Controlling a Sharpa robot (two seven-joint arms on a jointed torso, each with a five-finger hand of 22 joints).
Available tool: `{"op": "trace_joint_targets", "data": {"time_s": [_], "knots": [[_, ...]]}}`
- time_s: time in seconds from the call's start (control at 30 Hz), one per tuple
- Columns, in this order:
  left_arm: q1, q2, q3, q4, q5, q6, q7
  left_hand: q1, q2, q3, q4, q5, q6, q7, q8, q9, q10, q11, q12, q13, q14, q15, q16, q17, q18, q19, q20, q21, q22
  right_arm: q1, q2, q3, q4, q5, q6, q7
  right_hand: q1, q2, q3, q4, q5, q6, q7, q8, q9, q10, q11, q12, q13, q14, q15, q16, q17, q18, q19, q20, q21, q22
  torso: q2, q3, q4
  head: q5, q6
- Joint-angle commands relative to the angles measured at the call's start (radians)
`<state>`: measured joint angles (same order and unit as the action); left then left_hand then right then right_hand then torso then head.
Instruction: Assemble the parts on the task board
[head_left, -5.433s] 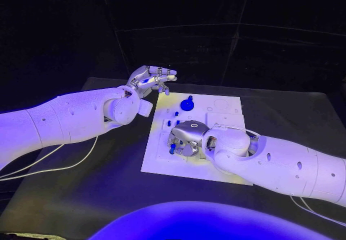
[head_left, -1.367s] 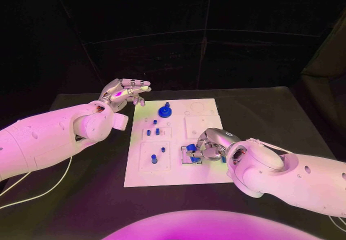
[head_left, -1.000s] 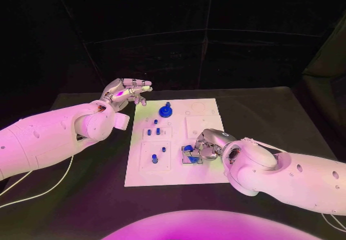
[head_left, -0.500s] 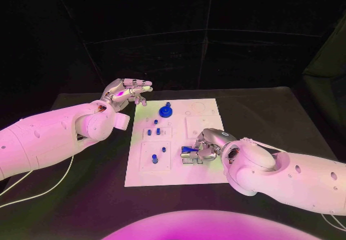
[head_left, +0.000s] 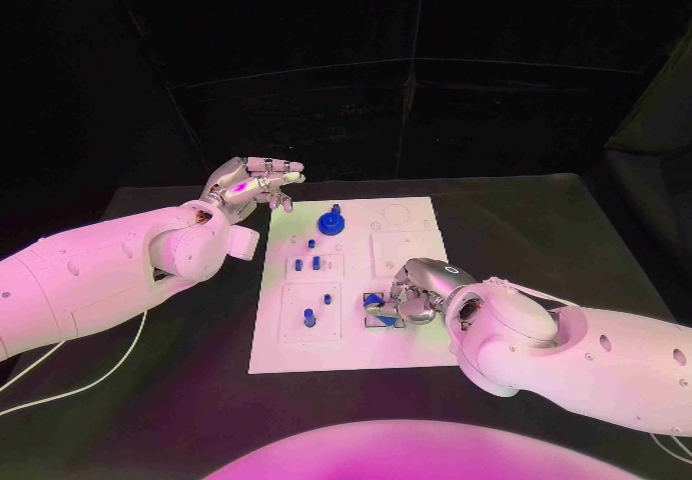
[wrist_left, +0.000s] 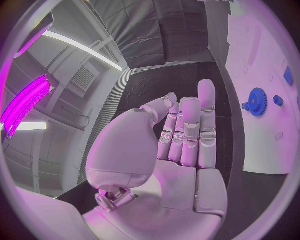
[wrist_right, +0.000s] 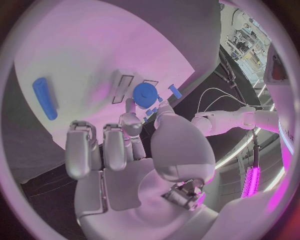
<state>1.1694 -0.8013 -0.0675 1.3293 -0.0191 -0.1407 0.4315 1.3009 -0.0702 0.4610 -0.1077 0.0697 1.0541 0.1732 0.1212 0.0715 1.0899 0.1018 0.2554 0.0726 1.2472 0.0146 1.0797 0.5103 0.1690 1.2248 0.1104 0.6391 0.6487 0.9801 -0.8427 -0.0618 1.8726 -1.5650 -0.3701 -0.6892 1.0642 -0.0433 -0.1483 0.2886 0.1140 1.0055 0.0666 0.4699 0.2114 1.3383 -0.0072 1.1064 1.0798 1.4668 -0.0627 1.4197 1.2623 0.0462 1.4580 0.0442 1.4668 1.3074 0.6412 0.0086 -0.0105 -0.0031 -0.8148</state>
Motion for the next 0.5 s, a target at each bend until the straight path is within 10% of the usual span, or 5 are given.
{"op": "trace_joint_targets", "data": {"time_s": [0.03,0.5], "knots": [[0.002,0.000,0.001,0.000,0.003,0.011,0.004,0.005,0.002,-0.008,0.000,0.004,-0.007,0.003,0.004,-0.001,-0.008,0.001,0.005,-0.001,-0.007,-0.001,-0.003,-0.001,0.013,-0.006,0.001,-0.004,-0.001,0.001,-0.003,0.000,0.010,-0.011,0.027,0.010,0.008,0.009,-0.004,0.002,0.013,0.008,-0.001,0.005,0.002,0.009,-0.001,0.003,0.003,0.051,-0.008,0.007,0.004,-0.009,0.011,0.001,0.006,0.136,0.000,0.0001,0.0003,0.002,-0.001],[0.001,0.001,0.001,-0.002,0.003,0.011,0.003,0.005,0.002,-0.008,0.000,0.004,-0.007,0.003,0.004,-0.001,-0.008,0.001,0.005,-0.001,-0.007,-0.001,-0.003,-0.001,0.013,-0.006,0.001,-0.004,-0.001,0.001,-0.009,0.000,0.021,0.021,0.076,0.030,0.068,0.045,-0.017,-0.005,0.094,0.018,-0.006,0.008,0.008,0.022,-0.006,0.007,0.019,0.054,-0.012,0.016,0.025,-0.011,0.017,-0.004,0.012,0.145,0.000,-0.0005,-0.0001,0.003,-0.004]]}}
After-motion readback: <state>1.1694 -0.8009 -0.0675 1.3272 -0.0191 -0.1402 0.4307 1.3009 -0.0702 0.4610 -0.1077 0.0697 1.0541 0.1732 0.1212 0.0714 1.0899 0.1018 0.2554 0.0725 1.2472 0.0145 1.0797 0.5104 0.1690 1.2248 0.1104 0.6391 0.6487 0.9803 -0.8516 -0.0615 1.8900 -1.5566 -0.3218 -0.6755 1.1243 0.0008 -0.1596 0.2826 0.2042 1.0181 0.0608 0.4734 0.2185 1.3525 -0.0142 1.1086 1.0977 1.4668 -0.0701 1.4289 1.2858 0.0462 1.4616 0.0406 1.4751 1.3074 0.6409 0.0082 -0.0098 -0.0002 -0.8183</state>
